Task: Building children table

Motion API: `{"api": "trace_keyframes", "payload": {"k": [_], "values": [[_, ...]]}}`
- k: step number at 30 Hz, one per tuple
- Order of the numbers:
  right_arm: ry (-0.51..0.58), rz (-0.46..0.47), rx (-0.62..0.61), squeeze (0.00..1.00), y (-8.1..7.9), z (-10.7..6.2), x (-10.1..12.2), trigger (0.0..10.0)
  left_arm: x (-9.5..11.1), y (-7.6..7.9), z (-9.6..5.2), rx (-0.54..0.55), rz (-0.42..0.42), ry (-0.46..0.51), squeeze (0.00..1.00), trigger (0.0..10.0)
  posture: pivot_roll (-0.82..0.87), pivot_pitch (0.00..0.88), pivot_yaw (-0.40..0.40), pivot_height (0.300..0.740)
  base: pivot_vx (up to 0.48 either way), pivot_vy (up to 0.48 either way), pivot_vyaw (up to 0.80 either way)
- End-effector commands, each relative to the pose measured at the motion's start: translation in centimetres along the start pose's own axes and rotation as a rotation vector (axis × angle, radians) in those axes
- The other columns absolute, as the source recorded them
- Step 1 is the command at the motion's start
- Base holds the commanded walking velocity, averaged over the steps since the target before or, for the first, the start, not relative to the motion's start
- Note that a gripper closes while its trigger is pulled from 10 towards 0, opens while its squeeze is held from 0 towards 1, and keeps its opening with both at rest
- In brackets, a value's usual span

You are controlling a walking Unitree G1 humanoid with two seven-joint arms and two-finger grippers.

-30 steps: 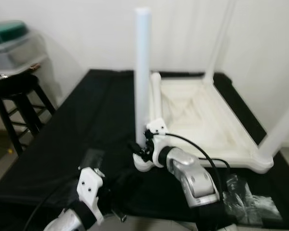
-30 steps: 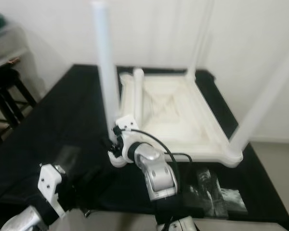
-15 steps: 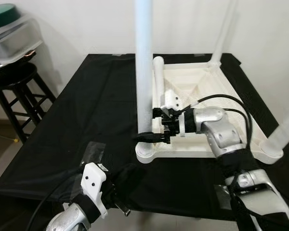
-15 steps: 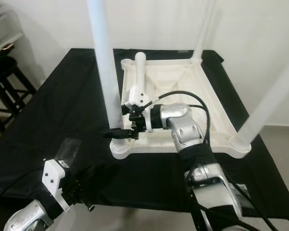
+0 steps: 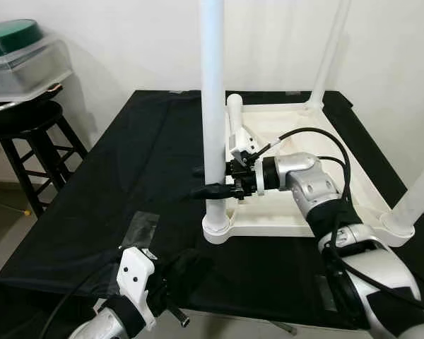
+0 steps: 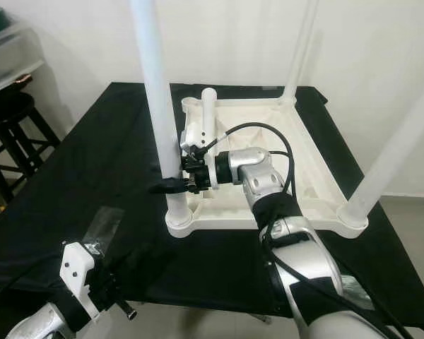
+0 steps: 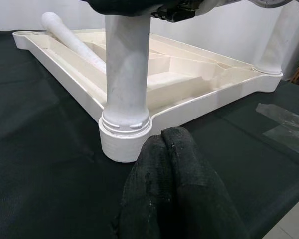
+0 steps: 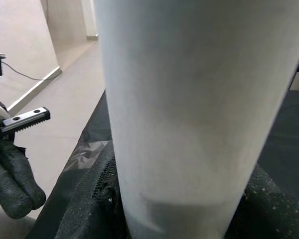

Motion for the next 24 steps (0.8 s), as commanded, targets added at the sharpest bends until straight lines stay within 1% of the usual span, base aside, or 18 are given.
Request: {"api": "trace_keyframes", "payload": {"k": [1,3,5,6,7,8,9,11,12,13,14,16,17,20,21,22,23,24], "values": [[-0.031,-0.004,0.002,0.0,-0.3,-0.2,-1.2,0.0,-0.2,0.0,-0.2,0.006,0.002,-0.016,0.0,10.0,0.04,0.073,0.015,0.74,0.0,0.0,0.0],[-0.032,-0.007,-0.02,0.0,-0.2,-0.4,-1.4,0.0,-0.2,0.0,-0.2,0.005,0.001,-0.015,0.0,10.0,0.04,0.073,0.015,0.74,0.0,0.0,0.0],[-0.031,-0.008,-0.08,0.0,0.0,-1.0,-2.0,0.0,-0.2,0.0,-0.2,0.005,0.0,-0.014,0.0,10.0,0.03,0.076,0.014,0.74,0.0,0.0,0.0],[-0.037,0.002,-0.179,0.0,0.1,-1.3,-3.0,0.0,-0.1,0.1,-0.2,0.006,0.0,-0.013,0.0,10.0,0.03,0.081,0.012,0.74,0.0,0.0,0.0],[-0.037,0.002,-0.179,0.0,0.1,-1.3,-3.0,0.0,-0.1,0.1,-0.2,0.006,0.0,-0.013,0.0,10.0,0.03,0.081,0.012,0.74,0.0,0.0,0.0],[-0.054,0.041,-0.472,0.0,1.0,-0.7,-4.4,0.0,-0.1,0.1,-0.3,0.006,0.001,-0.013,0.0,10.0,0.03,0.09,-0.003,0.74,0.0,0.0,0.0],[-0.077,0.102,-0.817,0.0,1.5,-1.1,-5.6,0.0,-0.1,0.1,-0.3,0.006,0.002,-0.013,0.0,10.0,0.04,0.092,-0.004,0.74,0.0,0.0,0.0],[-0.077,0.102,-0.817,0.0,1.5,-1.1,-5.6,0.0,-0.1,0.1,-0.3,0.006,0.002,-0.013,0.0,10.0,0.04,0.092,-0.004,0.74,0.0,0.0,0.0],[-0.043,0.288,-1.03,0.0,0.3,-1.5,-7.1,0.0,0.0,0.0,-0.4,0.006,0.003,-0.014,0.0,10.0,0.05,0.102,0.0,0.74,0.0,0.0,0.0],[-0.138,0.339,-1.025,0.0,-2.5,-0.3,-9.0,0.0,0.0,-0.1,-0.4,0.008,0.005,-0.015,0.0,10.0,0.04,0.105,0.015,0.74,0.0,0.0,0.0],[-0.092,0.365,-0.947,0.0,-3.6,0.8,-8.7,0.0,0.0,-0.2,-0.5,0.01,0.007,-0.016,0.0,10.0,0.02,0.096,0.025,0.74,0.0,0.0,0.0],[-0.061,0.355,-0.92,0.0,-3.8,1.1,-8.3,0.0,0.0,-0.3,-0.4,0.011,0.007,-0.016,0.0,10.0,0.01,0.091,0.029,0.74,0.0,0.0,0.0],[-0.072,0.318,-0.879,0.0,-3.7,1.5,-8.2,0.0,0.0,-0.3,-0.4,0.008,0.006,-0.016,0.0,10.0,0.03,0.094,0.008,0.74,0.0,0.0,0.0],[-0.072,0.305,-0.871,0.0,-3.5,1.6,-8.1,0.0,0.0,-0.3,-0.3,0.004,0.005,-0.016,0.0,10.0,0.03,0.094,0.008,0.74,0.0,0.0,0.0],[-0.101,0.282,-0.85,0.0,-4.0,2.3,-8.2,0.0,0.0,-0.4,-0.4,0.013,0.01,-0.016,0.0,10.0,0.04,0.089,0.013,0.74,0.0,0.0,0.0],[-0.101,0.282,-0.85,0.0,-4.0,2.3,-8.2,0.0,0.0,-0.4,-0.4,0.013,0.01,-0.016,0.0,10.0,0.04,0.089,0.013,0.74,0.0,0.0,0.0],[-0.108,0.306,-0.872,0.0,-4.0,2.3,-8.3,10.0,0.0,-0.5,-0.4,0.026,0.014,-0.014,0.0,10.0,0.04,0.086,0.012,0.74,0.0,0.0,0.0],[-0.091,0.328,-0.872,0.0,-3.9,2.2,-8.3,10.0,0.0,-0.5,-0.4,0.027,0.014,-0.014,0.0,10.0,0.04,0.084,0.012,0.74,0.0,0.0,0.0]]}}
Point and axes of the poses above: a point about 5 cm out from each wrist's last joint towards the gripper, its own z axis pointing out of the wrist towards the gripper, its own x axis along the axis of the wrist's last joint, y = z × x, the point moved 3 cm from there along z, pointing out of the wrist towards the gripper, and after that the axes turned 1 degree about z, right-handed, at the moved point
